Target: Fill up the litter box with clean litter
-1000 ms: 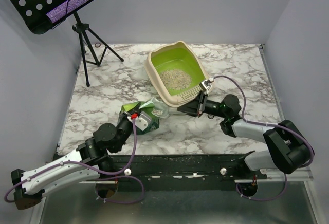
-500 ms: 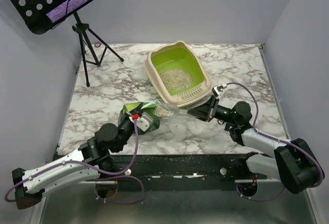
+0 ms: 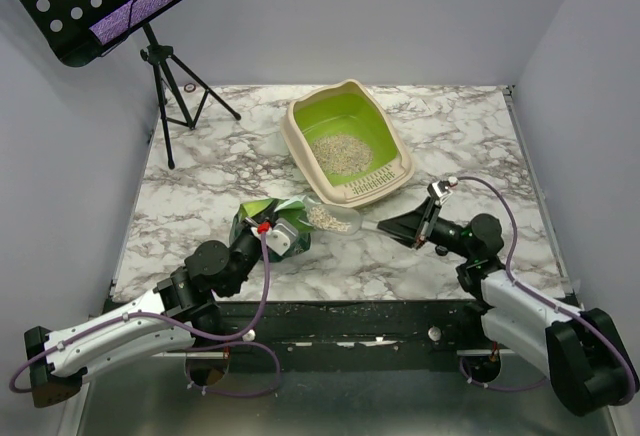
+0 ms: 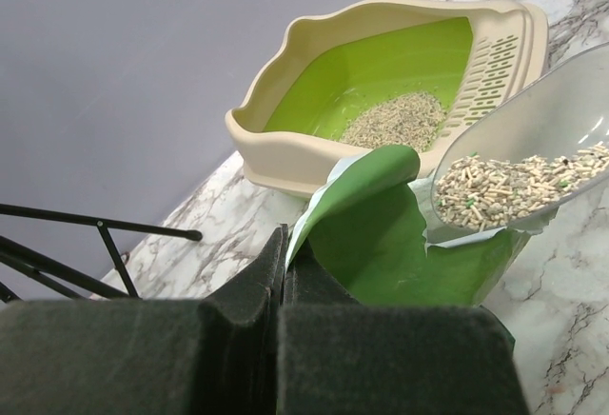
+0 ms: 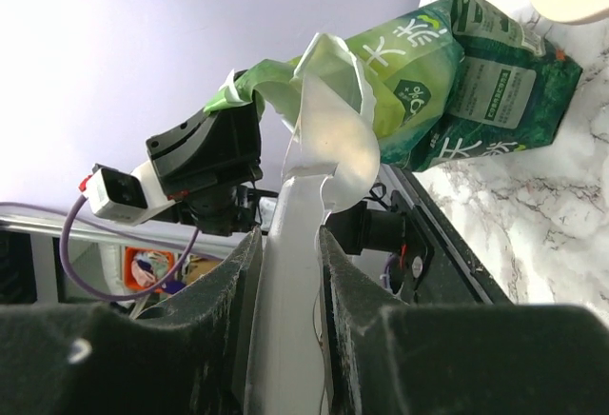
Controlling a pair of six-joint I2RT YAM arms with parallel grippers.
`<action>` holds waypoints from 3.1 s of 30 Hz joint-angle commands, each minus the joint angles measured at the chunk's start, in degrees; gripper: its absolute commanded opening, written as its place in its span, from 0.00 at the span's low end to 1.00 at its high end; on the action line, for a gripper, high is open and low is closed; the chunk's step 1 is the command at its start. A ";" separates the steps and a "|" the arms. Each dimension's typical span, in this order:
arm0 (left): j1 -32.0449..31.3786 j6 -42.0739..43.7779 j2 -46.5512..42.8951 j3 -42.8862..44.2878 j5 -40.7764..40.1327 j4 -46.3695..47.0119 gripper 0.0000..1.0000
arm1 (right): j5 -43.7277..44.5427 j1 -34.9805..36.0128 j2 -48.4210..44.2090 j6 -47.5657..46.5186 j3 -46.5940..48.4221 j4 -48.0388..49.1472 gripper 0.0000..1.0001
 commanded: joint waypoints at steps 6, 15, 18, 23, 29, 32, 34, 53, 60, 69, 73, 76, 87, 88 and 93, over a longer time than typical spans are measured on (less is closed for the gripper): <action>-0.13 -0.09 -0.68 -0.45 0.64 3.65 0.00 | 6.57 -0.48 -5.03 5.41 -1.28 -0.35 0.00; -0.13 -0.44 -0.94 -0.28 0.91 3.47 0.00 | 15.62 -0.48 -3.81 6.91 2.67 -0.53 0.00; -0.13 -0.62 -1.20 -0.10 0.91 3.38 0.00 | 20.27 -0.48 -1.62 7.26 4.42 -0.09 0.00; -0.13 -0.80 -2.26 -0.01 1.17 3.21 0.00 | 24.77 -0.48 7.95 8.41 8.20 6.93 0.01; -0.13 -1.06 -3.14 0.08 1.17 3.03 0.00 | 28.99 -0.48 18.42 5.25 12.68 9.94 0.00; -0.13 -1.06 -3.14 0.16 0.82 3.03 0.00 | 31.09 -0.48 20.54 -0.53 16.02 6.09 0.01; -0.13 -1.15 -3.23 0.34 0.73 2.94 0.00 | 32.68 -0.48 21.50 -5.37 18.92 0.12 0.00; -0.13 -1.15 -1.91 0.60 -0.15 2.77 0.00 | 42.36 -0.48 34.50 -53.10 61.80 -65.54 0.00; -0.13 -1.41 -1.65 0.87 -0.85 2.85 0.00 | 45.69 2.50 39.00 -66.11 75.52 -80.93 0.00; -0.13 -1.59 -2.17 0.96 -1.46 2.77 0.00 | 62.02 13.13 39.70 -76.84 86.77 -94.90 0.00; -0.13 -1.50 -2.09 1.04 -2.08 2.77 0.00 | 69.86 19.45 37.16 -78.52 90.03 -99.83 0.00; -0.13 -1.59 -2.08 1.39 -2.26 2.51 0.00 | 61.55 21.75 31.64 -78.61 88.55 -99.84 0.00; -0.13 -1.85 -1.73 2.01 -4.10 2.33 0.00 | 38.60 23.86 15.63 -72.46 80.29 -101.87 0.00; -0.13 -1.85 -1.91 2.01 -4.10 2.33 0.00 | 36.14 23.95 15.01 -72.37 79.93 -101.86 0.00; -0.13 -2.11 -1.82 2.18 -3.84 2.06 0.00 | 32.51 24.65 14.65 -71.05 79.58 -102.21 0.00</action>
